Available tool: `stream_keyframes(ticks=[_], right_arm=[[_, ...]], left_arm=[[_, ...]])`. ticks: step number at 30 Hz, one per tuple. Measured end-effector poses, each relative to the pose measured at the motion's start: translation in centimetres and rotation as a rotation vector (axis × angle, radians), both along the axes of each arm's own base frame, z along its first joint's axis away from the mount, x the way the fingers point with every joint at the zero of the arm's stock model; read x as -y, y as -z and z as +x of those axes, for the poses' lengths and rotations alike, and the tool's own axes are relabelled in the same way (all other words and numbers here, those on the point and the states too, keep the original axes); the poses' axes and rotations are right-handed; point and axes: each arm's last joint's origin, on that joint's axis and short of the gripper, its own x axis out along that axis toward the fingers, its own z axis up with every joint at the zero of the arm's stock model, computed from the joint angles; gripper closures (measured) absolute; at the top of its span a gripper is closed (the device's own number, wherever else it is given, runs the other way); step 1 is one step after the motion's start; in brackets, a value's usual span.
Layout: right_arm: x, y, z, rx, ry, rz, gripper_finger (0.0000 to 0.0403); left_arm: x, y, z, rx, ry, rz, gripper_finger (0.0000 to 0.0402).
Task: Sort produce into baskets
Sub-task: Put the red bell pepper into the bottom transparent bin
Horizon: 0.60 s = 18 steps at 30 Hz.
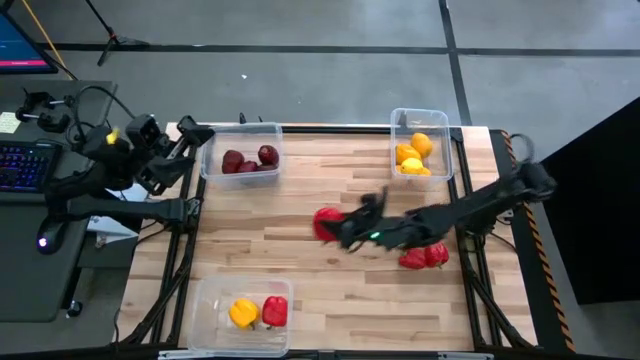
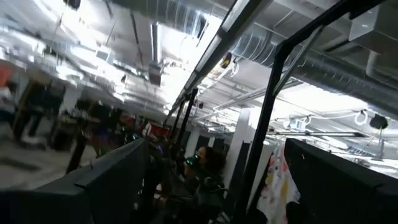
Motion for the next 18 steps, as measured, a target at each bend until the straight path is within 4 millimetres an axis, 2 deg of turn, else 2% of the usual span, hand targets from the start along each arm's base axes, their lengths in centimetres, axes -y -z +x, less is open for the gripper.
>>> stream_keyframes(ticks=[6, 10, 14, 18], right_arm=[[-3.9, 1.2, 8.9, 0.002, -0.215, -0.076, 0.0126], [-6.2, 1.4, 13.8, 0.035, -0.358, -0.113, 0.0120], [-7.9, 1.6, 16.8, 0.054, -0.449, -0.110, 0.0111], [-9.2, 2.4, 18.2, 0.018, -0.489, -0.142, 0.0106]], left_arm=[[-0.1, 0.2, 1.1, -0.031, 0.040, -0.082, 0.0037], [-0.2, 0.2, 1.6, -0.032, 0.050, -0.102, 0.0037], [-0.2, 0.3, 1.8, -0.040, 0.063, -0.128, 0.0037], [-0.2, 0.3, 1.8, -0.040, 0.065, -0.133, 0.0037]])
